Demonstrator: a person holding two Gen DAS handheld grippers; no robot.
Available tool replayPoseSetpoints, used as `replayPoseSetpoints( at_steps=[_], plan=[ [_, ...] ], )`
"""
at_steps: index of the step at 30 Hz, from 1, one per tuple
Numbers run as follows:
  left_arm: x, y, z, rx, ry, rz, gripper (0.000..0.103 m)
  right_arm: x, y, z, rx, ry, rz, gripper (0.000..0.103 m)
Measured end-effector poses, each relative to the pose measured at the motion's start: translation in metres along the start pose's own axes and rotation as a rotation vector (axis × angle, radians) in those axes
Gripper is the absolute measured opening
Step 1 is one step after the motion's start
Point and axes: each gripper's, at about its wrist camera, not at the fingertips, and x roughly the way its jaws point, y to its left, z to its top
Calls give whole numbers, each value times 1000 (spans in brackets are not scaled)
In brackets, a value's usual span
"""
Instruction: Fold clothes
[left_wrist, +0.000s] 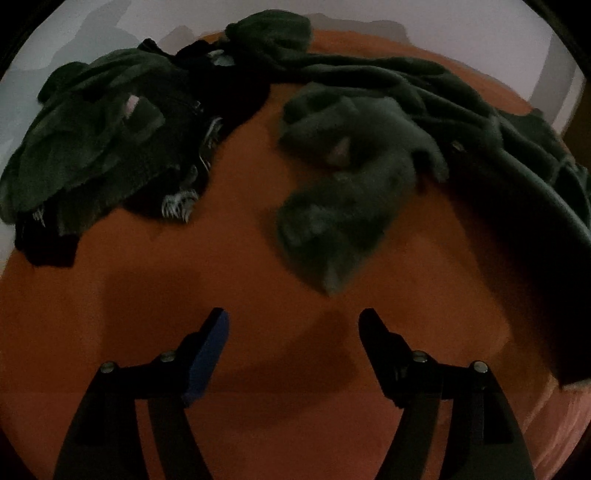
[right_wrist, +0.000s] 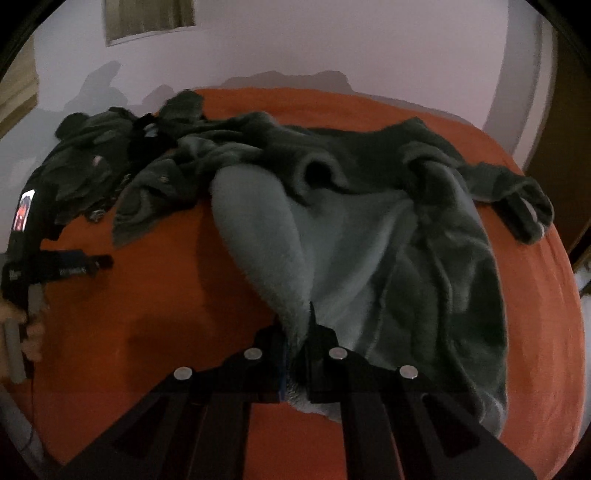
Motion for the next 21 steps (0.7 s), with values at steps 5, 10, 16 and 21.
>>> replayPoseSetpoints(
  at_steps=[5,10,16,21],
  plan=[
    [4,10,24,-20,-2,41,74,6,-4,-4,20,20,18,5],
    [13,16,35,-10,18,51,75,8,-2,-3,11,25,46,5],
    [22,10,36,-14,45,-40,75,10,-4,1,21,29,59,5],
    [36,0,40,-23,75,-68,7,12,2,0,11,40,70,5]
  ],
)
